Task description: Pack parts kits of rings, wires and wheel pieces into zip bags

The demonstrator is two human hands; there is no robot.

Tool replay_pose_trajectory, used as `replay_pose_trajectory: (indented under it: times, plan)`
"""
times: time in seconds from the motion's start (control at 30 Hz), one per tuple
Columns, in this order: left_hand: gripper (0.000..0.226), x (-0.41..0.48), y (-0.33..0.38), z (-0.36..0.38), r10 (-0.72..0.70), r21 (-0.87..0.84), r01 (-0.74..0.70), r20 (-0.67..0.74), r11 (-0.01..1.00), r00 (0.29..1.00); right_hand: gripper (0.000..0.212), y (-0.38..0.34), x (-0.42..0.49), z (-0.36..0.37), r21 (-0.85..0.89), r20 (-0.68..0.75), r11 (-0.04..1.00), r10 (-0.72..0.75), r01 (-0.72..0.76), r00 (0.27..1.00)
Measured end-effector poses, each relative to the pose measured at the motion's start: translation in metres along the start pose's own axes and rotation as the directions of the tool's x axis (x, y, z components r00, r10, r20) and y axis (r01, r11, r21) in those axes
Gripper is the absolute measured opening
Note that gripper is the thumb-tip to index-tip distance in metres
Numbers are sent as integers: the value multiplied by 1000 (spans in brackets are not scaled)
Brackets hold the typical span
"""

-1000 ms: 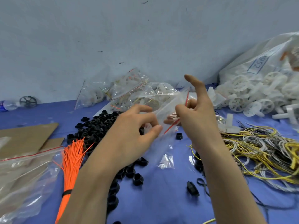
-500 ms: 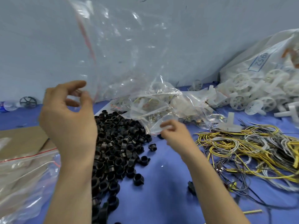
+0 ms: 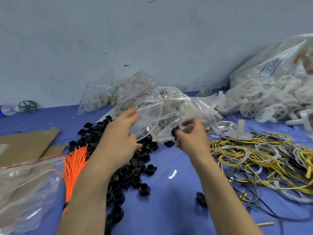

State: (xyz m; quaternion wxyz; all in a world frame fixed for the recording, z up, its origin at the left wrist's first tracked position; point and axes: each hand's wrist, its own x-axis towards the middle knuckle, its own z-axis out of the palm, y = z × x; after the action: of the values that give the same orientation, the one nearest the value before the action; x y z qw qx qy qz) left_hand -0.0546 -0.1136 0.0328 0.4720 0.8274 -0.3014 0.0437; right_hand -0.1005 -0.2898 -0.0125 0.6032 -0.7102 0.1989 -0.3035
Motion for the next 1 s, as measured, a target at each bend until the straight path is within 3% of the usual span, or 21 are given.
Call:
replay_pose_trajectory:
  times: [0.07, 0.17, 0.27, 0.37, 0.4, 0.47, 0.57, 0.63, 0.67, 0.7, 0.73, 0.8, 0.83, 0.87, 1.0]
  plan:
    - [70, -2, 6, 8, 28, 21, -30, 88, 999, 996, 25, -33, -5, -17, 222, -53, 970, -93, 103, 994]
    - [73, -7, 17, 17, 117, -36, -113, 159, 993, 980, 22, -69, -23, -31, 319, -22, 916, -250, 244, 968]
    - [77, -11, 27, 18, 214, -71, -205, 172, 976, 961, 14, -86, -40, -28, 48, 181, 971, -237, 232, 954]
    - [81, -14, 28, 11, 288, -66, -281, 137, 957, 948, 16, -90, -50, -23, -244, 290, 937, -175, 250, 941]
    - [82, -14, 27, 9, 286, -104, -274, 129, 956, 950, 20, -90, -51, -22, -261, 302, 932, -168, 251, 938]
    - [84, -14, 23, 5, 289, -137, -276, 90, 951, 953, 20, -92, -50, -25, -138, 314, 961, -186, 239, 931]
    - [84, -12, 16, 0, 235, -244, -221, 32, 944, 971, 7, -93, -38, -45, 129, 165, 962, -259, 239, 952]
    - [83, -10, 12, -4, 199, -314, -185, 14, 931, 980, 13, -79, -20, -64, 170, -15, 960, -223, 222, 975]
    - [82, -9, 10, -5, 189, -331, -175, 9, 927, 982, 17, -66, -9, -74, 76, -113, 981, -171, 180, 979]
    - [81, -8, 8, -7, 182, -339, -169, 6, 925, 983, 22, -49, 2, -85, -131, -184, 987, -121, 98, 975]
    - [81, -8, 7, -7, 176, -341, -162, 11, 926, 984, 28, -27, 12, -95, -374, -201, 927, -41, -38, 979]
    - [81, -9, 6, -6, 171, -327, -151, 31, 933, 985, 35, 14, 22, -114, -675, -184, 663, 274, -324, 944]
    - [81, -10, 6, -5, 172, -316, -150, 42, 937, 984, 41, 29, 24, -121, -712, -177, 567, 426, -415, 887]
    - [81, -10, 7, -4, 175, -305, -151, 52, 940, 983, 47, 39, 24, -127, -714, -159, 536, 502, -450, 850]
    - [80, -10, 12, 0, 201, -288, -179, 50, 941, 978, 55, 49, 27, -131, -758, -120, 521, 480, -392, 869]
